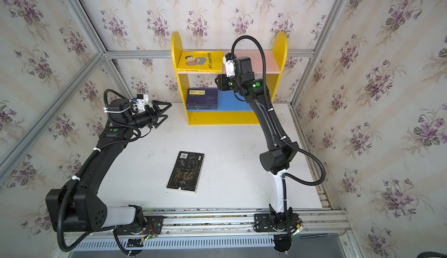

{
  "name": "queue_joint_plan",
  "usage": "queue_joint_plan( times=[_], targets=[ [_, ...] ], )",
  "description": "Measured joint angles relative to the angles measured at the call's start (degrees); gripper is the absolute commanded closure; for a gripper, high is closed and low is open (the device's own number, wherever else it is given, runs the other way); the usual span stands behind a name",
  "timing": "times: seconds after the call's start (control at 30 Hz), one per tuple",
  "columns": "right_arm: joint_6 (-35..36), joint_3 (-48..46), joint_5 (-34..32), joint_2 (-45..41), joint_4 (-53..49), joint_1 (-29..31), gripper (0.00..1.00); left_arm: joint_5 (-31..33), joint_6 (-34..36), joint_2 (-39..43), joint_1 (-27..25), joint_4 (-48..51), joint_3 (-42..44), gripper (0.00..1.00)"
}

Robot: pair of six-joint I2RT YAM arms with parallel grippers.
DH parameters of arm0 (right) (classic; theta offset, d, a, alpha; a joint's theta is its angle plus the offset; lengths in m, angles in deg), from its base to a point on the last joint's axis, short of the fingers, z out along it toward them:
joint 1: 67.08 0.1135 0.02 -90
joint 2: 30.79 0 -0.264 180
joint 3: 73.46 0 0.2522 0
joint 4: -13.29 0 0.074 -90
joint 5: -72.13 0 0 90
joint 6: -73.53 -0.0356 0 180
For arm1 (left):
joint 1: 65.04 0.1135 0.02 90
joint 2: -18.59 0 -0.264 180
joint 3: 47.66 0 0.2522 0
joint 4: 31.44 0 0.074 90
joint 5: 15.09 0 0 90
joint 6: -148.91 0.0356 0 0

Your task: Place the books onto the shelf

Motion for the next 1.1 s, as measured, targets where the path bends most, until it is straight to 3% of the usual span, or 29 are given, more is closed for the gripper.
queue_joint_plan(
  times=[0.37,0.47,0.6,0.8,1.1],
  targets=[
    [0.44,-10.80,-2.75,-4.61,11.93,0.35,0.49,1.51,1.16,1.31,0.02,1.84,0.74,0.01],
    [-1.01,-17.84,-2.40,-8.13,17.18,0.59,0.47,1.75,1.16,1.31,0.02,1.84,0.72,0.01],
    [-1.44,-31.23,-2.89,-15.21,25.35,0.94,0.36,1.92,1.16,1.09,0.02,1.86,0.72,0.01],
    [-1.42,-44.09,-6.93,-22.56,39.08,0.98,0.35,1.95,1.14,0.07,0.02,1.90,0.39,0.01],
    [-2.03,-47.56,-10.05,-22.45,51.17,1.25,0.31,1.86,1.11,-0.50,0.00,2.21,-0.48,0.01]
  ],
)
